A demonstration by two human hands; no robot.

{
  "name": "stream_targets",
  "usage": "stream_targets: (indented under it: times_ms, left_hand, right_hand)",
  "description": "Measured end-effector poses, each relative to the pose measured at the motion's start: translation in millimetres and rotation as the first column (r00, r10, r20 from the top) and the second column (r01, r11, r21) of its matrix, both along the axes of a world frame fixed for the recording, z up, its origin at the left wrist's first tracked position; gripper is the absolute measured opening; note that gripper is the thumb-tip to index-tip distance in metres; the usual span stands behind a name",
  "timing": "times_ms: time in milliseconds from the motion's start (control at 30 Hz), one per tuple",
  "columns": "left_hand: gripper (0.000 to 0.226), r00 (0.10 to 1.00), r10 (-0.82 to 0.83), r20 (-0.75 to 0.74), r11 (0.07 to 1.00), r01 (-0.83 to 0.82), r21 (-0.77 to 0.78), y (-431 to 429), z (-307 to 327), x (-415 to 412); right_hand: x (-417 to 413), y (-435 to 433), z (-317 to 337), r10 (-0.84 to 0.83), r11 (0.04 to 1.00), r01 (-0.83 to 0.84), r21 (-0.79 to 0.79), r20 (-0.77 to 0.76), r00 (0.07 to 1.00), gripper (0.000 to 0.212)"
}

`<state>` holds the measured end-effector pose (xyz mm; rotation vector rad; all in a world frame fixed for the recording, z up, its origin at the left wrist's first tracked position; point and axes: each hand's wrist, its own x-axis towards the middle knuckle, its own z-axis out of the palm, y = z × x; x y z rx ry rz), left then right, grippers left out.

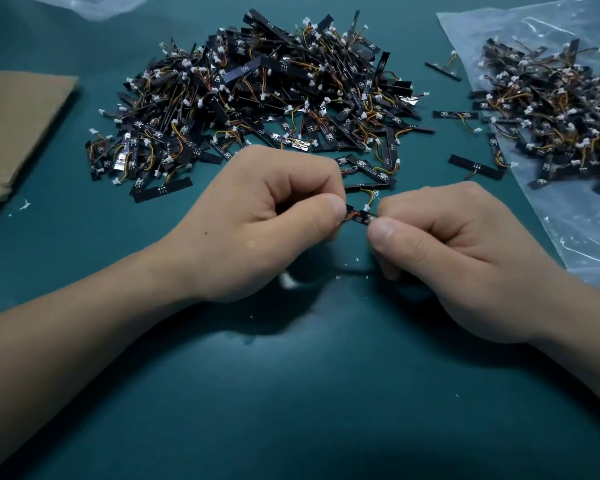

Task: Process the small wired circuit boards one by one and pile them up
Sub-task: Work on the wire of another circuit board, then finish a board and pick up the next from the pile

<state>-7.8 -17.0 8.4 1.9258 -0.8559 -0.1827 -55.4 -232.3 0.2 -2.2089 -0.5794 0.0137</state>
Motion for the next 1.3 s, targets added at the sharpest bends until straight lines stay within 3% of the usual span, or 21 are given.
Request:
stream_targets:
  times_ms: [167, 300, 400, 467, 533, 600, 667, 767, 1000, 1100, 1300]
  left_hand:
    - [0.027, 0.995, -0.1, -0.028, 0.993, 0.101, 0.056, 3, -3, 6]
    - [0.04, 1.0, -0.018, 0.021, 0.995, 0.02, -0.096, 1, -7, 3]
    - [0.038, 0.962, 0.199, 0.189, 0.97, -0.166, -0.177, 0, -8, 3]
    - [0.031, 0.899, 0.299, 0.321, 0.953, -0.264, -0.148, -1, -8, 3]
    - [0.023, 0.833, 0.307, 0.46, 0.936, -0.353, 0.016, -3, -11, 2]
    - [0.021, 0.815, 0.245, 0.526, 0.877, -0.418, 0.238, -6, -16, 0]
    - [0.024, 0.813, 0.217, 0.54, 0.822, -0.451, 0.348, -7, -19, 0]
    - [0.018, 0.807, 0.25, 0.534, 0.822, -0.469, 0.324, -7, -18, 2]
    - [0.012, 0.803, 0.306, 0.512, 0.807, -0.504, 0.308, -9, -16, 1]
    - [0.011, 0.812, 0.3, 0.501, 0.818, -0.489, 0.304, -8, -17, 3]
    - [0.018, 0.834, 0.338, 0.436, 0.854, -0.466, 0.23, -6, -19, 6]
  right_hand:
    - [1, 0, -2, 0.061, 0.995, -0.059, -0.075, 0.028, 0.998, 0.05]
    - [0, -3, -4, 0.068, 0.998, -0.068, -0.009, 0.011, 0.998, 0.051]
    - [-2, -1, -4, -0.108, 0.966, 0.093, 0.242, 0.046, 0.993, 0.044]
    - [2, 0, -2, -0.308, 0.838, 0.255, 0.482, 0.032, 0.951, 0.031]
    - [8, -1, -2, -0.407, 0.711, 0.366, 0.601, -0.073, 0.91, 0.026]
    - [9, -2, -5, -0.4, 0.746, 0.377, 0.549, -0.084, 0.913, 0.03]
    - [5, -1, -6, -0.341, 0.864, 0.316, 0.393, -0.007, 0.94, 0.033]
    - [-2, 2, -7, -0.256, 0.944, 0.241, 0.224, 0.039, 0.966, 0.031]
    - [4, 1, -9, -0.397, 0.884, 0.384, 0.269, -0.003, 0.918, 0.009]
    - [5, 3, -12, -0.391, 0.909, 0.387, 0.156, -0.006, 0.92, 0.017]
    - [5, 3, -14, -0.353, 0.924, 0.367, -0.107, 0.128, 0.927, 0.03]
